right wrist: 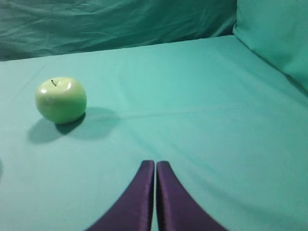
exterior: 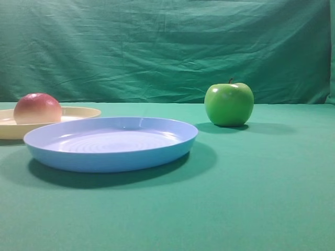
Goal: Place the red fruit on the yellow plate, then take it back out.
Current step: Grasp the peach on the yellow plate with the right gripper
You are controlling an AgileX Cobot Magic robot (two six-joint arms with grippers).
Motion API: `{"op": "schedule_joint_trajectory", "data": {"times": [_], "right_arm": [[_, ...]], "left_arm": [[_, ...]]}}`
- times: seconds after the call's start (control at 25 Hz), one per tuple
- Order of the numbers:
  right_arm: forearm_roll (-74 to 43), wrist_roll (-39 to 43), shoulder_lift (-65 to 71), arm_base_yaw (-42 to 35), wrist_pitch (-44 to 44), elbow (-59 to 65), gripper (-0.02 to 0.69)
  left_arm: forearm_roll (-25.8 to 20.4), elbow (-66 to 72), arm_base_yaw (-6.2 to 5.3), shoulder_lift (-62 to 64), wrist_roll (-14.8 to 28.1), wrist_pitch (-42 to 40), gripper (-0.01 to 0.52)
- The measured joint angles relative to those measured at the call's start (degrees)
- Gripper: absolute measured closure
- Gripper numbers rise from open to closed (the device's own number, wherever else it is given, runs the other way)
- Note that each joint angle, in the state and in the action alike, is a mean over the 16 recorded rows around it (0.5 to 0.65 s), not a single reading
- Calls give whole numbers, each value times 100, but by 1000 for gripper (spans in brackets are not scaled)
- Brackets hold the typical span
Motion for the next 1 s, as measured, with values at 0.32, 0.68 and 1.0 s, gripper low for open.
{"op": "schedule_joint_trajectory", "data": {"times": [0.32, 0.68, 1.0], "right_arm": [[74, 1, 0, 0, 108, 9, 665], [298, 2, 8, 1, -259, -20, 665], [544, 6, 473, 128, -390, -692, 665]], "left_arm": [[0, 0, 0, 0, 0, 0, 514], [0, 0, 0, 0, 0, 0, 514], [0, 0, 0, 0, 0, 0, 514]]}}
